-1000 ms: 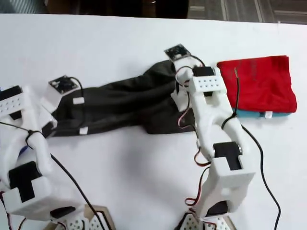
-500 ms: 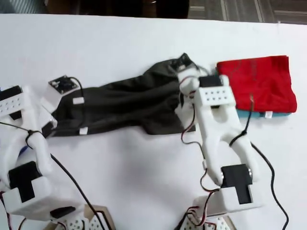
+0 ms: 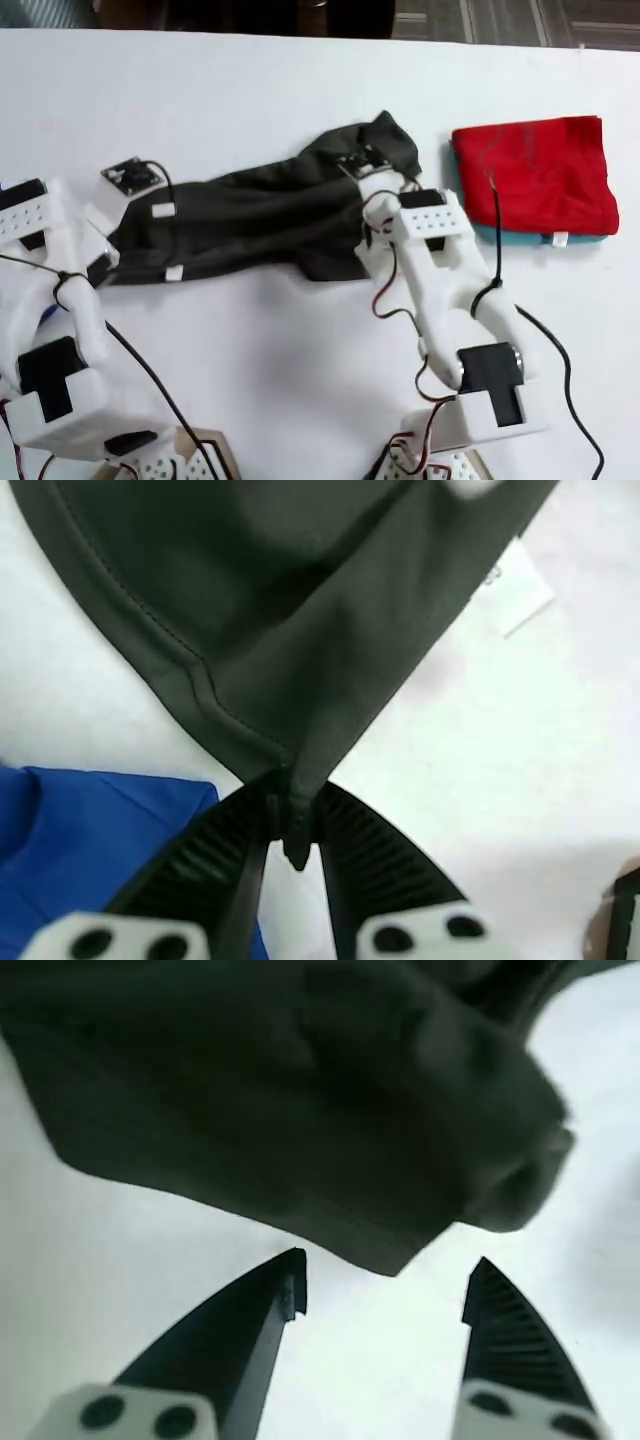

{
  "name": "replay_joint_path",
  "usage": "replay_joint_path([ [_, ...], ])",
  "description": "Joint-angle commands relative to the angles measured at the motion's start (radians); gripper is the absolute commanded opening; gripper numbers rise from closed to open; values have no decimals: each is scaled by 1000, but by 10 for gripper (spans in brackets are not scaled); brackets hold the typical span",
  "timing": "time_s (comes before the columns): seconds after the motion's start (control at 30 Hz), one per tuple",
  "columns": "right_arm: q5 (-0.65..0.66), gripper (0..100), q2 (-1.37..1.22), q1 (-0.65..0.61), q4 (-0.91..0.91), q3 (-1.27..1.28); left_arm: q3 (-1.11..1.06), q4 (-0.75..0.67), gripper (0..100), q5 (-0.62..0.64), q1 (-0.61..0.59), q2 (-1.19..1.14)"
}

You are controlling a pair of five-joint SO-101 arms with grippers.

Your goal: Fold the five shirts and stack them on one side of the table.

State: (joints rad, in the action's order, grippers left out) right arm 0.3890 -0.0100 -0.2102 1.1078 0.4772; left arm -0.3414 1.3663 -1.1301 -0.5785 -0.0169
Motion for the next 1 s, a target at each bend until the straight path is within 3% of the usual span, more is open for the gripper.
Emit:
replay_joint_path([
  [0.0, -2, 254, 41, 33, -30, -5, 2, -8, 25, 9, -9, 49],
  [0.17, -2, 204, -50, 28, -30, -12, -48, -15, 25, 9, -6, 49],
  [0.4, -2, 205, -122, 28, -30, -69, -157, -135, 25, 9, -8, 52],
  [0.67, -6, 205, -226, 28, -30, -155, -160, -141, 25, 9, -5, 54],
  [0.9, -89, 203, -302, 28, -24, -221, -160, -141, 25, 9, -5, 54],
  [0.97, -89, 164, -306, 28, -24, -219, -160, -141, 25, 9, -5, 54],
])
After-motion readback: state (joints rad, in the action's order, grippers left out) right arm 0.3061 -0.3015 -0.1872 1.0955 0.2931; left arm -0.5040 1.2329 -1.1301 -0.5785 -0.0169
